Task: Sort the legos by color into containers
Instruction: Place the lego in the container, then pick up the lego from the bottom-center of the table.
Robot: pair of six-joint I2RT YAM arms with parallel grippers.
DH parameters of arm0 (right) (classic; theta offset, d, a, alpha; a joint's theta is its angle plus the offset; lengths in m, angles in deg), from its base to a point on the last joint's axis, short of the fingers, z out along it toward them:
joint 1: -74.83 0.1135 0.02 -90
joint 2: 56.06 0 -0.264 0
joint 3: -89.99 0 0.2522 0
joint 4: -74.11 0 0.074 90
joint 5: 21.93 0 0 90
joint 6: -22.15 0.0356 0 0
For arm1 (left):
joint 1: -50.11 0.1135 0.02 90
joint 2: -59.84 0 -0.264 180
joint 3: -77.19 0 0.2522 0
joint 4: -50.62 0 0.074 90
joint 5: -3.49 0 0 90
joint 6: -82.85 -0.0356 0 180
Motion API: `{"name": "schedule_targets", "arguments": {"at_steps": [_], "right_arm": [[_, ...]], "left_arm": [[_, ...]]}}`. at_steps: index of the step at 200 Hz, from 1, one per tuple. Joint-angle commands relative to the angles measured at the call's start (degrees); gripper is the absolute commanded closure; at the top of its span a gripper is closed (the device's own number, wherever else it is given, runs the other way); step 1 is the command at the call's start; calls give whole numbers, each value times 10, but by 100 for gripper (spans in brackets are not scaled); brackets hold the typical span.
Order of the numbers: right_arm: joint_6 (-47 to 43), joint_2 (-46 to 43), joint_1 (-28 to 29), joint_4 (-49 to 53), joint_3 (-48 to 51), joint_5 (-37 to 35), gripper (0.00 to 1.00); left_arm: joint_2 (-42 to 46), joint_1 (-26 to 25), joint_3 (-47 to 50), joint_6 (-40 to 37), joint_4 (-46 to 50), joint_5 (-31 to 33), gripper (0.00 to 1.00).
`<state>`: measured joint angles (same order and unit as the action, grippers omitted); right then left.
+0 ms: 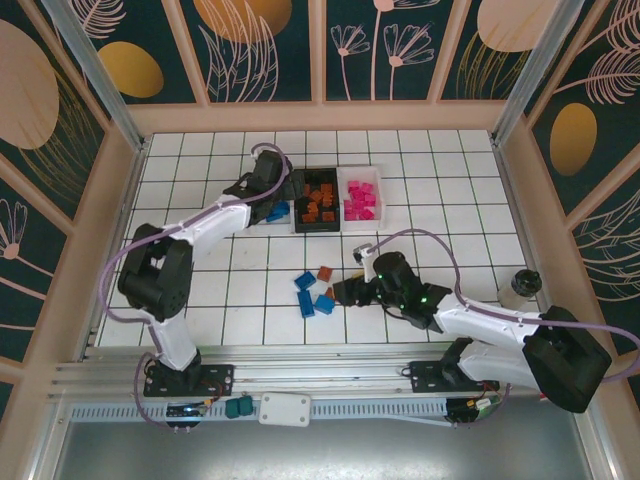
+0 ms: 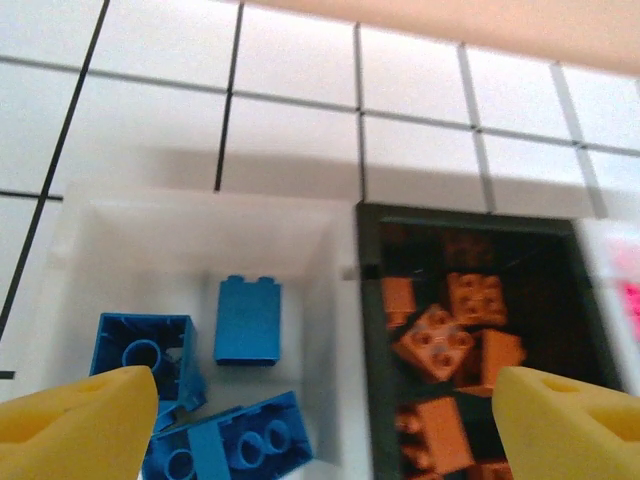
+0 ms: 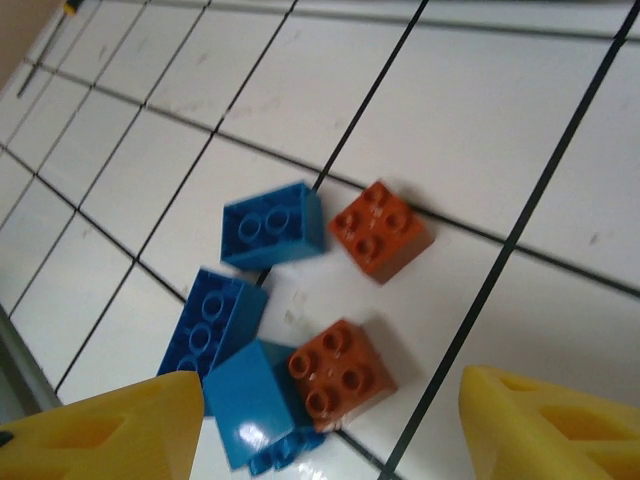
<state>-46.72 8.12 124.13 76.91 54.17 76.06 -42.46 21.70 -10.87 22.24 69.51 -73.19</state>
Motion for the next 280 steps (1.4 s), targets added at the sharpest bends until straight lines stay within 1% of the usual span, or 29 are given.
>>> {"name": "schedule_targets", "arguments": {"at_steps": [1,22,26,31,51,73,98,122,148,159,175,199,211,226,239,257,280], "right_arm": [[-21,15,29,38,0,6,32],[-33,50,57,47,-16,1,32],[-36,56,63,47,-19,0,33],[-40,65,69,46,-23,1,34],[-53,101,81,51,-41,18,36],[-64,135,87,47,-55,28,36],[-76,171,88,39,-76,16,36],[-86,202,88,38,-103,4,39],[-101,228,91,52,-125,0,45],[-104,233,93,59,-128,3,49],[-106,226,96,73,-129,6,57],[-103,175,95,97,-110,14,69],[-104,141,94,110,-107,21,73],[-109,105,90,119,-121,34,75],[-117,96,77,123,-150,38,76],[-128,128,41,89,-208,65,77],[-138,238,-3,37,-315,87,77]], "left_arm": [[101,-6,26,9,-7,-36,12],[171,-37,83,11,-5,-28,9],[185,-42,96,14,-5,-27,6],[202,-50,117,17,-5,-26,4],[264,-70,189,41,-6,-27,2],[317,-79,263,65,2,-33,1],[366,-84,327,91,15,-35,1],[413,-84,379,109,28,-36,1],[435,-83,406,116,50,-31,1],[439,-85,414,119,52,-33,1],[441,-84,421,122,52,-32,1],[444,-85,424,120,49,-30,1],[445,-84,426,116,47,-29,1],[446,-83,430,115,49,-22,1],[450,-84,436,119,51,-16,1],[458,-85,448,129,54,-6,1],[469,-84,461,141,61,5,1]]}}
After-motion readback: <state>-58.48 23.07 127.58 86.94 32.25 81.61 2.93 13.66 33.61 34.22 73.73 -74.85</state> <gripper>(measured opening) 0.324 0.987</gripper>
